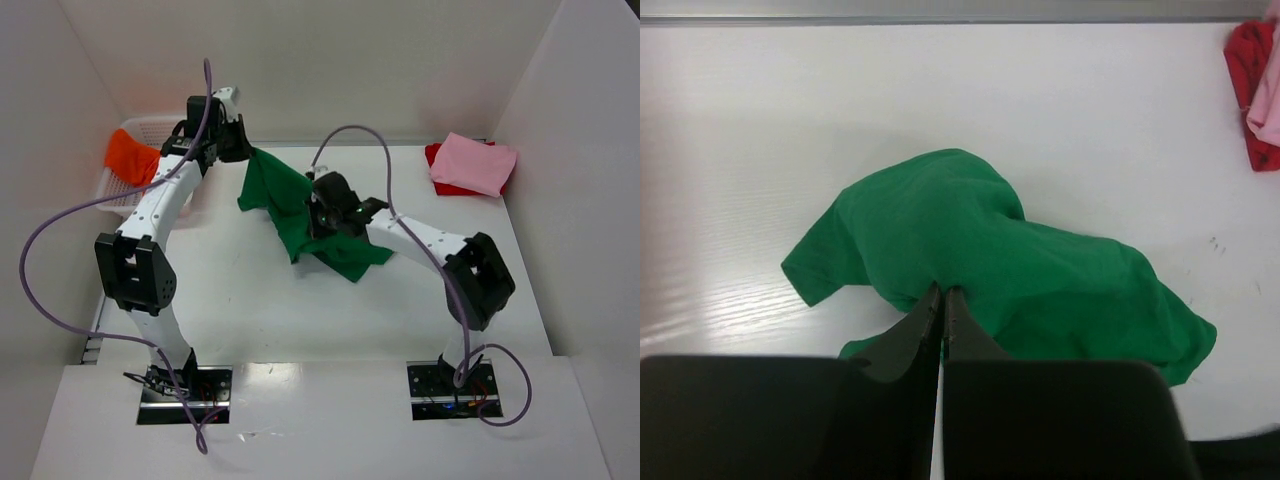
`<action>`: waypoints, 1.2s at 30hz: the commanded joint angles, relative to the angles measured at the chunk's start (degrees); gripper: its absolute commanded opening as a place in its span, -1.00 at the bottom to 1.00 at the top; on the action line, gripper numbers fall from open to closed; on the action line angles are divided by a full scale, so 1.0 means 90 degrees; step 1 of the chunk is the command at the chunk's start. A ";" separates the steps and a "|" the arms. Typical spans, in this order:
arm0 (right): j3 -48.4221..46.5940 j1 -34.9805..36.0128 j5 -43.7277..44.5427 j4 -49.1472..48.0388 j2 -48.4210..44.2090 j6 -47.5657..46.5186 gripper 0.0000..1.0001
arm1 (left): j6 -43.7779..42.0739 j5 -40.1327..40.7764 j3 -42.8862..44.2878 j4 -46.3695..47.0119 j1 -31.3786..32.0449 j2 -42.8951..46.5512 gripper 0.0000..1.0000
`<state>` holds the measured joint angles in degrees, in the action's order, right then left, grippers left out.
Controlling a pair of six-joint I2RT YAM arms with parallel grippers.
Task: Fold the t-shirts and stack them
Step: Flatten out the tshirt
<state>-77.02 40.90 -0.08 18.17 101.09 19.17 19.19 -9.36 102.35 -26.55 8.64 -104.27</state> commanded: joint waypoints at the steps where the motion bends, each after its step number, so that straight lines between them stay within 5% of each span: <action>1: -0.1201 -0.0454 0.0890 0.0403 -0.1167 -0.0206 -1.00 | -0.0218 -0.0145 0.0132 0.0264 -0.0276 0.0247 -0.99; 10: -0.3413 -0.1611 0.1870 0.0953 -0.1876 -0.0927 -1.00 | -0.0793 0.0277 0.1407 -0.0479 -0.0394 0.0248 -0.99; 21: -0.4255 -0.2112 0.2499 0.0589 -0.2228 -0.1305 -1.00 | -0.0989 0.0337 0.2447 -0.0956 -0.0511 0.0793 -0.98; 36: -0.2644 -0.2112 0.1981 0.1251 -0.4447 -0.0919 -1.00 | -0.0696 -0.1034 0.0034 -0.1279 -0.0511 0.3987 -1.00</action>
<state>-101.80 22.50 16.93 27.97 68.86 9.76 12.14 -14.19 105.06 -36.72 4.78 -75.59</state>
